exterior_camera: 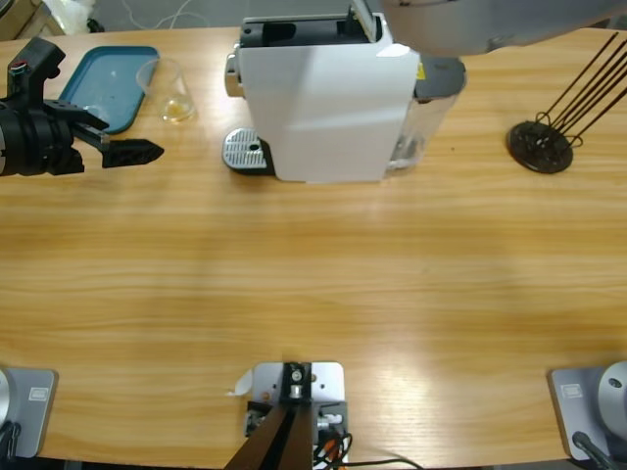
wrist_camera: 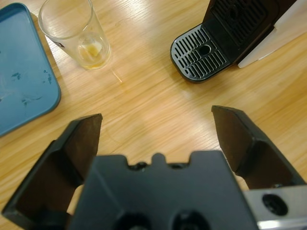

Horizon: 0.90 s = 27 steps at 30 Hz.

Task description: Pour coffee

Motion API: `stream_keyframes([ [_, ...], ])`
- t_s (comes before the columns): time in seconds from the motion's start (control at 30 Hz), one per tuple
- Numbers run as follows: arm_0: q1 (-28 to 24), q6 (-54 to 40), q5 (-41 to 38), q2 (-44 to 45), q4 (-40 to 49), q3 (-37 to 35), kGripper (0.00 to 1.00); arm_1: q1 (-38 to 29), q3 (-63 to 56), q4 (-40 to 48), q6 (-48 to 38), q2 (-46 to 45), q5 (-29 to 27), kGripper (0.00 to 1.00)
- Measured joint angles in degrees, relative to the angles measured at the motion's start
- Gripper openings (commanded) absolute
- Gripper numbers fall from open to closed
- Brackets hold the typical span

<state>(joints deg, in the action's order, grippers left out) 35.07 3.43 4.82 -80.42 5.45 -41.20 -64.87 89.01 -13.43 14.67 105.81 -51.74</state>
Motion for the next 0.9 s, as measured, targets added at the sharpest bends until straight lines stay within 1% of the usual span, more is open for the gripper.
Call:
stream_keyframes([
  [0.23,0.0,0.0,0.0,-0.5,0.0,0.0,0.982,0.0,0.4,0.0,-0.4,1.3,2.0,0.0],
  [0.9,0.2,0.0,-0.2,-0.5,0.0,0.1,0.982,1.1,0.4,1.0,-1.2,3.8,4.3,0.0],
])
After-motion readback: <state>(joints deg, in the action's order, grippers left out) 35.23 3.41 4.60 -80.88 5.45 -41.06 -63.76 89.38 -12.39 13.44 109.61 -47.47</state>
